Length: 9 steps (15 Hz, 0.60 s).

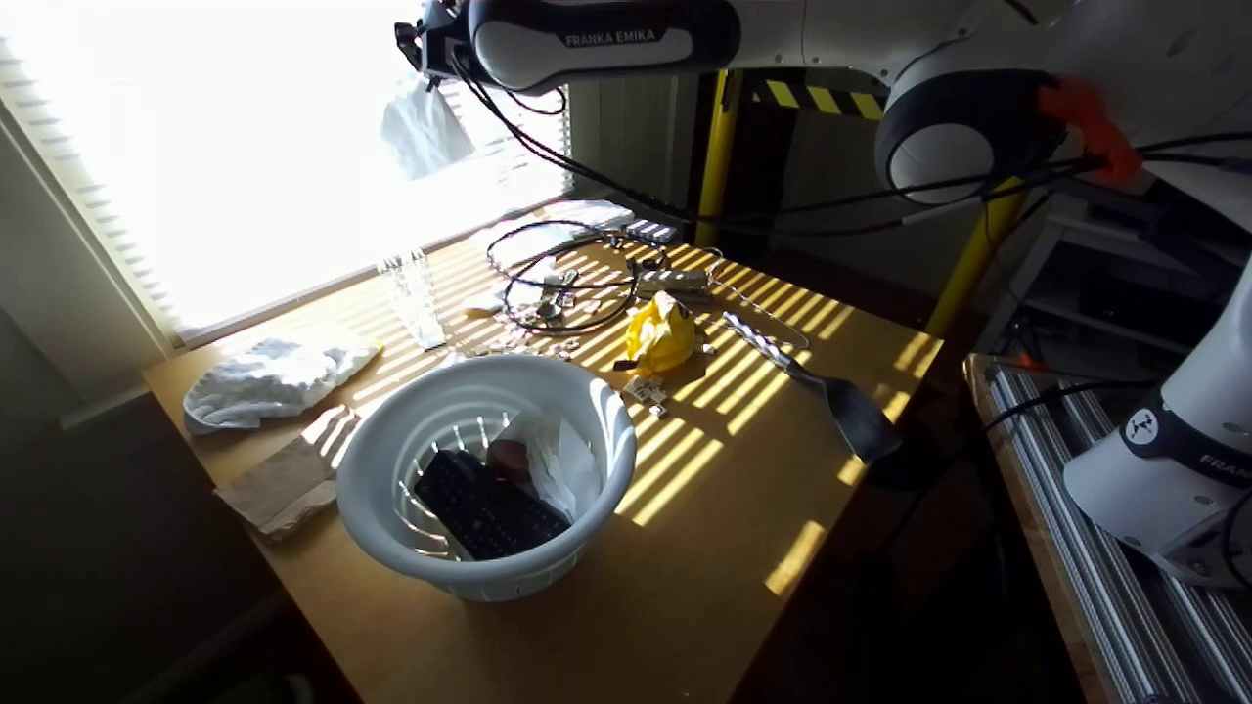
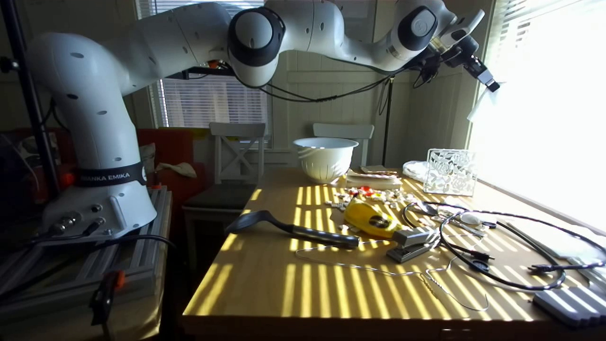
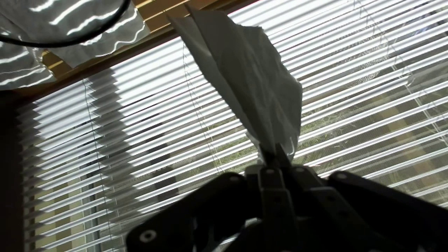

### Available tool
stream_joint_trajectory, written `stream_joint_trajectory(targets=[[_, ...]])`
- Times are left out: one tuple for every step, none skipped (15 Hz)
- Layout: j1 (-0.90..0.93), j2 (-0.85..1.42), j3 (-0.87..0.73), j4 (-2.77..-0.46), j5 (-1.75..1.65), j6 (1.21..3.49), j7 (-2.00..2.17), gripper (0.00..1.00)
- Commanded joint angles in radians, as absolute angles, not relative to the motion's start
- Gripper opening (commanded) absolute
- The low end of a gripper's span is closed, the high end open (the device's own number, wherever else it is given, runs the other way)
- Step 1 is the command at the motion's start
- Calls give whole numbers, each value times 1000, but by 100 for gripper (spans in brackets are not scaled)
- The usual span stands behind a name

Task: Pick up the tissue, then place it on the white stand

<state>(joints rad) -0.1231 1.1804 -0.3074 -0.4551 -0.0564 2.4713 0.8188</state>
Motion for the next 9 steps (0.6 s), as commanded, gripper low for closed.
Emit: stream_joint_trajectory(targets=[[-60, 1199, -461, -447, -157, 2434, 1076, 0], [-55, 1218, -473, -412, -209, 2406, 1146, 0], [-38, 1219, -501, -420, -239, 2398, 1201, 0], [-25, 1218, -514, -423, -268, 2381, 1239, 0], [-11, 1219, -523, -423, -293, 2369, 1270, 0], [1, 1221, -528, -424, -315, 2360, 1295, 0], [12, 1221, -531, -424, -335, 2350, 1312, 0], [23, 1223, -538, -424, -357, 2338, 1326, 0], [33, 1224, -542, -425, -375, 2329, 1339, 0]])
